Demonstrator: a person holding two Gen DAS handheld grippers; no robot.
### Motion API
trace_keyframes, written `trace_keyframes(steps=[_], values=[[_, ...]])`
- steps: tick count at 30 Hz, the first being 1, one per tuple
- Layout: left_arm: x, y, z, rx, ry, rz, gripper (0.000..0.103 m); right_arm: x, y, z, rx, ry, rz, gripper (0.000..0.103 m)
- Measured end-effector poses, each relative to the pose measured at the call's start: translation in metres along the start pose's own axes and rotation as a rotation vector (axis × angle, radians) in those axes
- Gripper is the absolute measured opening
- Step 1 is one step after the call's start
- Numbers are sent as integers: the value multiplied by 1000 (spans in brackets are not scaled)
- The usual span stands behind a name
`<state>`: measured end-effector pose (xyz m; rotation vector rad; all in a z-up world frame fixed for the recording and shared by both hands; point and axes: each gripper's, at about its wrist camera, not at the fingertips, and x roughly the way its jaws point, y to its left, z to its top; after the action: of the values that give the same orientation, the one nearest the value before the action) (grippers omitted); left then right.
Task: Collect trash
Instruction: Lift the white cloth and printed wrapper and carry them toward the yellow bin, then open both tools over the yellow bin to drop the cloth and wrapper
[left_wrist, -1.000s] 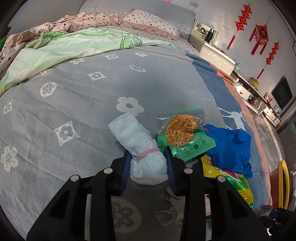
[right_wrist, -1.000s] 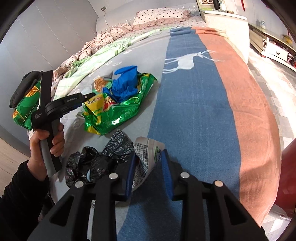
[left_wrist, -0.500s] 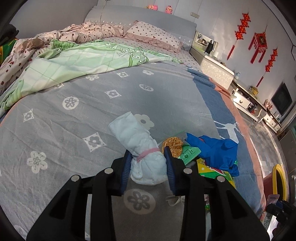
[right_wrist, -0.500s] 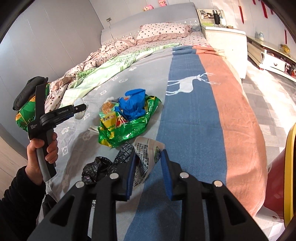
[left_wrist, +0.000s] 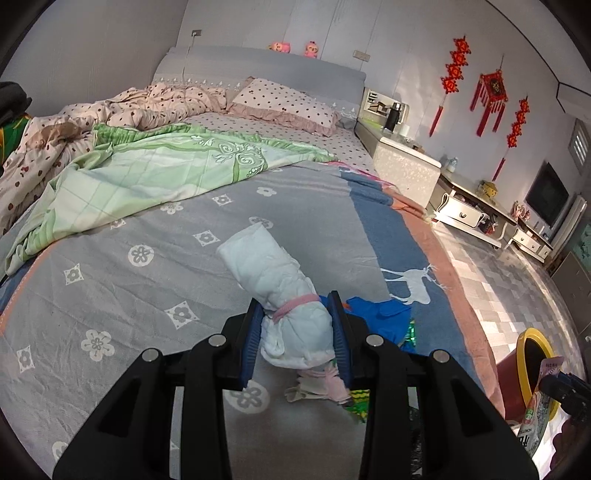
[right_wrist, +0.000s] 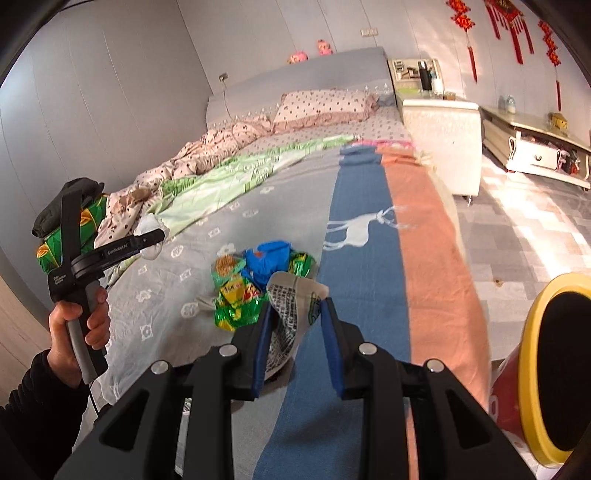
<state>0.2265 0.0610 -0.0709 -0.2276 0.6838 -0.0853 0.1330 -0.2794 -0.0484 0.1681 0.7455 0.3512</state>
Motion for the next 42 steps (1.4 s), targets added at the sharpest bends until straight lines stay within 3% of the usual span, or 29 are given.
trace_keyframes(steps=[12, 22, 32, 42], values=[[-51, -125, 21, 150, -72, -144, 33, -94, -37, 32, 17, -218, -101, 25], [-61, -246, 17, 269, -65, -291, 33, -164, -118, 40, 124, -325, -244, 25], [-47, -357, -7, 352, -16, -418, 33, -209, -196, 21, 231, -368, -394, 25], [-13, -445, -48, 423, 73, -495, 33, -204, -258, -2, 324, -341, -479, 25]])
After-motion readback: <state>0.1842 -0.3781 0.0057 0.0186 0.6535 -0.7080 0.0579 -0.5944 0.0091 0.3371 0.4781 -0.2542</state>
